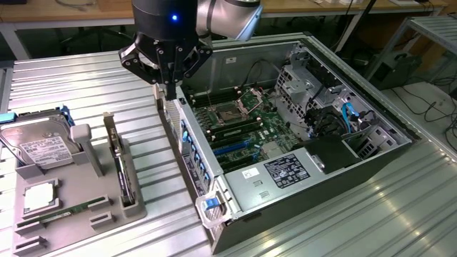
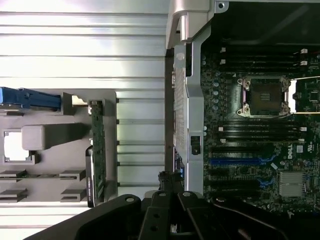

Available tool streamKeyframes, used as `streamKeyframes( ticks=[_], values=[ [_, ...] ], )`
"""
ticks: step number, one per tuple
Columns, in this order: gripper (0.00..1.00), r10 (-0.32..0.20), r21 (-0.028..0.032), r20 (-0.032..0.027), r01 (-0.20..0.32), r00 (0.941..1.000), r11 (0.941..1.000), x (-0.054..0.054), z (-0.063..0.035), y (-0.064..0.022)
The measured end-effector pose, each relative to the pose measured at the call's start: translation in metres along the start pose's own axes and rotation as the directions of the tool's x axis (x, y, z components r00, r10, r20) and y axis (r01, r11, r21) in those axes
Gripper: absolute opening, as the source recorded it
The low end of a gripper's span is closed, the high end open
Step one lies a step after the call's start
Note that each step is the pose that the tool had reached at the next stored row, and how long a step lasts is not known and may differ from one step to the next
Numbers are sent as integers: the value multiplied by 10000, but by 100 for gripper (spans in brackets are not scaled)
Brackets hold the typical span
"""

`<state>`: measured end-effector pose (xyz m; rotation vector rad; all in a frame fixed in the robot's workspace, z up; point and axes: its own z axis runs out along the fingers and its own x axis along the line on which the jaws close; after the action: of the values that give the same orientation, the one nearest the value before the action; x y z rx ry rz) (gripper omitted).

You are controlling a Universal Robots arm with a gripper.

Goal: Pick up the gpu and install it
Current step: 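Reach for the gpu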

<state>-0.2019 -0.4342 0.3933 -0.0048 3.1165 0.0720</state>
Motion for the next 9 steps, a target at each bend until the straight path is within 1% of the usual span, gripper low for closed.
streamKeyframes(
  ticks=[9],
  values=[
    [11,-61,-2,-3,61,10000,10000,72,-3,-38]
  ],
)
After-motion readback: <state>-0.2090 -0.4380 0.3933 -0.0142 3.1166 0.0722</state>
